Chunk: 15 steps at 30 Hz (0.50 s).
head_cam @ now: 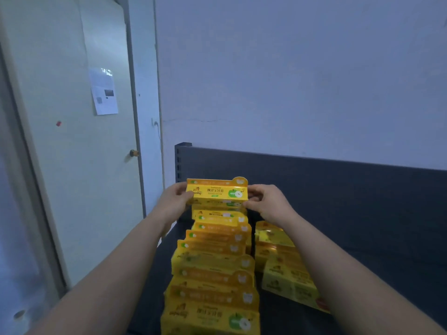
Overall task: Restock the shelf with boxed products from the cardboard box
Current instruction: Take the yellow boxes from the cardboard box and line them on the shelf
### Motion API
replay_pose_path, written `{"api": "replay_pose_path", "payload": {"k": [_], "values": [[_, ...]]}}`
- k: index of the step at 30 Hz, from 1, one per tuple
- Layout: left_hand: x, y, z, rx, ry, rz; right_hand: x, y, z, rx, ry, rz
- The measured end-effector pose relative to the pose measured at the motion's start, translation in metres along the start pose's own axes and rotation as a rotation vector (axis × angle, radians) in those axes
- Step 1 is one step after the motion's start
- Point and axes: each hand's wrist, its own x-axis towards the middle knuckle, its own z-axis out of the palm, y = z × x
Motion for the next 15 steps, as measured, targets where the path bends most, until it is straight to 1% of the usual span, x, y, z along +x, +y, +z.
{"api": "replay_pose_path", "payload": {"k": [4,7,10,15], "values": [[0.006,-0.019,0.001,-0.015,-0.027,-0.031,0.006,0.014,0.015,-0.062,-0.012,0.055],[0.013,-0.034,0.003,0.022,-0.041,-0.043,0.009,0.021,0.024,-0.144,-0.016,0.113],[0.019,-0.039,-0.001,0.022,-0.06,-0.069,0.011,0.022,0.027,-0.155,-0.009,0.15],[0.023,-0.044,-0.012,-0.008,-0.115,-0.091,0.009,0.022,0.024,-0.189,-0.068,0.191]]}}
